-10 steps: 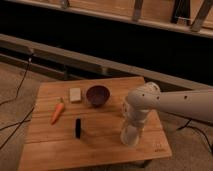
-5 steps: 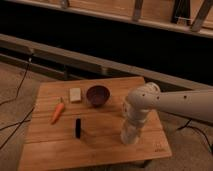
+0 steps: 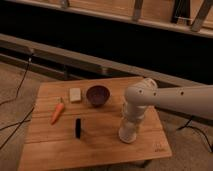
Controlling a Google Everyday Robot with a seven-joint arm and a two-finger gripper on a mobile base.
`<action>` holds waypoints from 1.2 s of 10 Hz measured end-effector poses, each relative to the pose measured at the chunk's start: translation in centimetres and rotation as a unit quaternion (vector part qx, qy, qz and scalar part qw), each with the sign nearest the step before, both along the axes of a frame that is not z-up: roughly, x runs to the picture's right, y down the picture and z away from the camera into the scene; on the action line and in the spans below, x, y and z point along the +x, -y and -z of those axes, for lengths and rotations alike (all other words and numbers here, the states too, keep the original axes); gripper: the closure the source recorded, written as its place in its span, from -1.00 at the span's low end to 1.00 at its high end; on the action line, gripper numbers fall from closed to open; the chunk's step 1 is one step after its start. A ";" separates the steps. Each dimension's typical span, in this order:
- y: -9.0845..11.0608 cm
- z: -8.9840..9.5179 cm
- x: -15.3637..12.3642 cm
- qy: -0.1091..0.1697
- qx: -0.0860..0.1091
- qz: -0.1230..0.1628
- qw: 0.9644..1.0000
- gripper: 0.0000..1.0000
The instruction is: Place the ceramic cup over the eraser
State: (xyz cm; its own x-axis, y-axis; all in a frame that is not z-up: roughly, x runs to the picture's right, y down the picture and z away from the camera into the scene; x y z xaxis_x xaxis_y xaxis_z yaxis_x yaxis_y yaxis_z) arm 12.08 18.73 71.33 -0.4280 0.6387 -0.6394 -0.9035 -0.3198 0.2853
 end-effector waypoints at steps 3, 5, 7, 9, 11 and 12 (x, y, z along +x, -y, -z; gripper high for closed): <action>2.4 2.1 -2.4 0.001 -0.002 0.037 0.999 1.00; 4.2 3.4 -4.6 0.011 0.005 0.058 0.998 1.00; 6.1 4.4 -7.2 0.026 0.020 0.076 0.997 1.00; 7.9 5.3 -10.2 0.046 0.035 0.098 0.993 1.00; 9.6 6.2 -13.2 0.066 0.050 0.122 0.989 1.00; 10.4 6.6 -14.6 0.076 0.056 0.133 0.987 1.00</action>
